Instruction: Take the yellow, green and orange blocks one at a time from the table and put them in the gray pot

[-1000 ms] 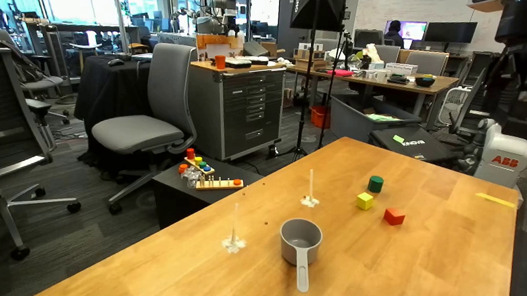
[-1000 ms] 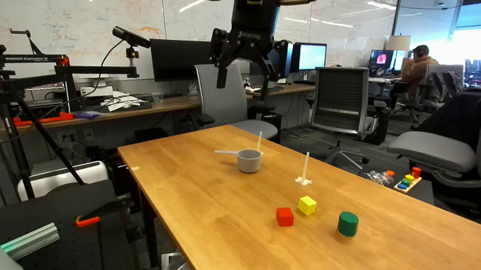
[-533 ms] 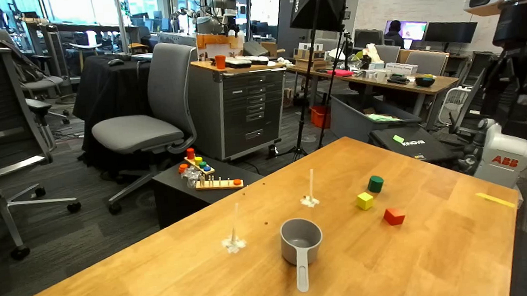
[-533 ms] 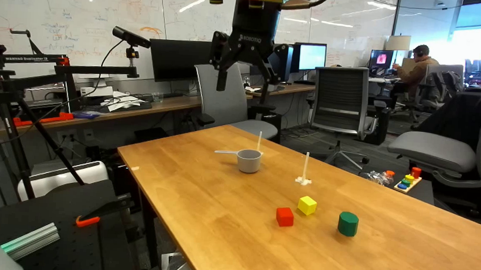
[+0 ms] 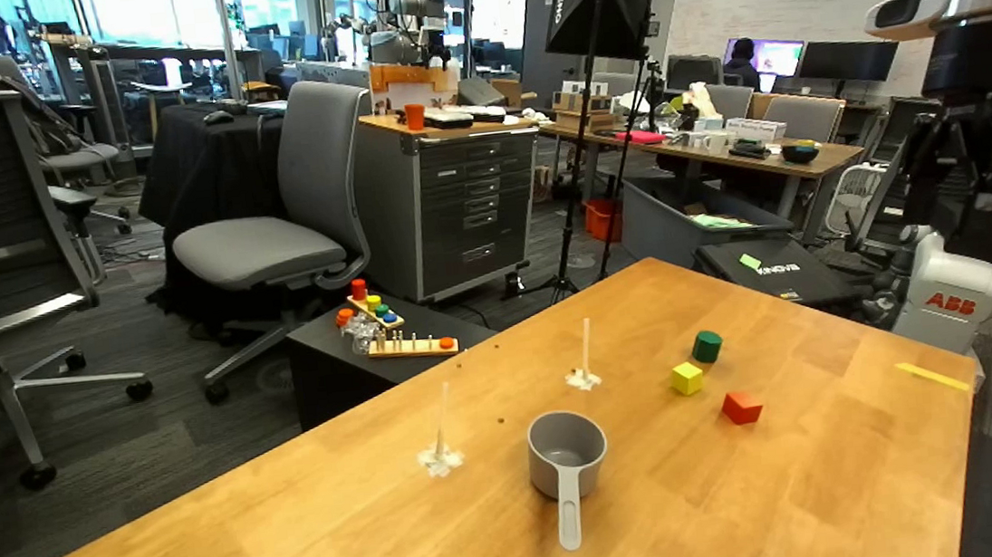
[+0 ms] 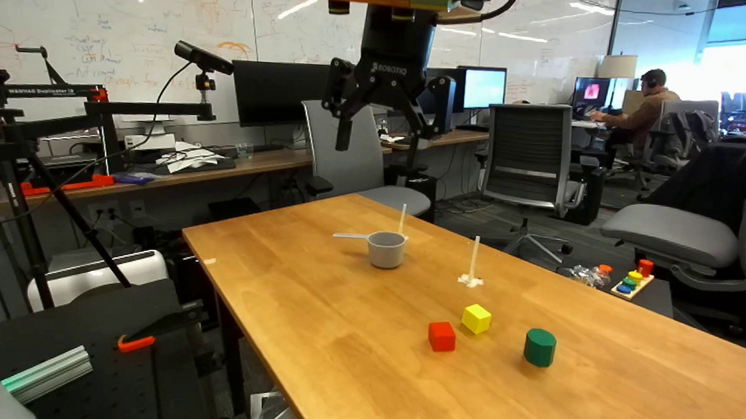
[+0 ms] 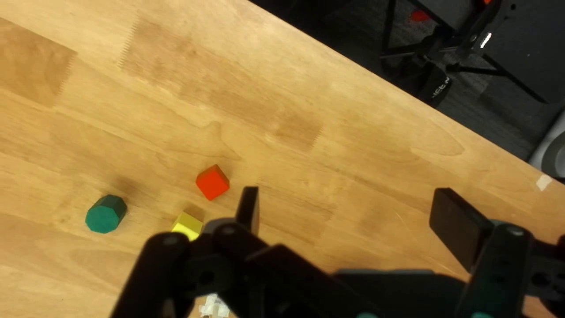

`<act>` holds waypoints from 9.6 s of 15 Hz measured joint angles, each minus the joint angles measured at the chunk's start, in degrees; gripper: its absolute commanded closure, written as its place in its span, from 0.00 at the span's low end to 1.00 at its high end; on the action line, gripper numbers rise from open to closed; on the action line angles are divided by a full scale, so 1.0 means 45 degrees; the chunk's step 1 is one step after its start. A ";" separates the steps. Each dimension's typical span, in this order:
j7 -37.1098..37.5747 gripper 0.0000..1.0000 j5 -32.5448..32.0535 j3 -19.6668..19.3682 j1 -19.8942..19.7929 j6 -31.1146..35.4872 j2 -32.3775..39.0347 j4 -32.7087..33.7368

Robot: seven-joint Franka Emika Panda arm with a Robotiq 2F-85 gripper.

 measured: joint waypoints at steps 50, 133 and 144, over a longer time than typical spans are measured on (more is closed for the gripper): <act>0.3148 0.00 -0.2440 0.1394 -0.0829 0.3122 0.7045 0.2937; -0.2673 0.50 -0.4929 0.2232 -0.0558 -0.0455 1.4401 1.1633; -0.2638 0.92 -0.4929 0.2231 -0.0636 -0.0548 1.4525 1.1804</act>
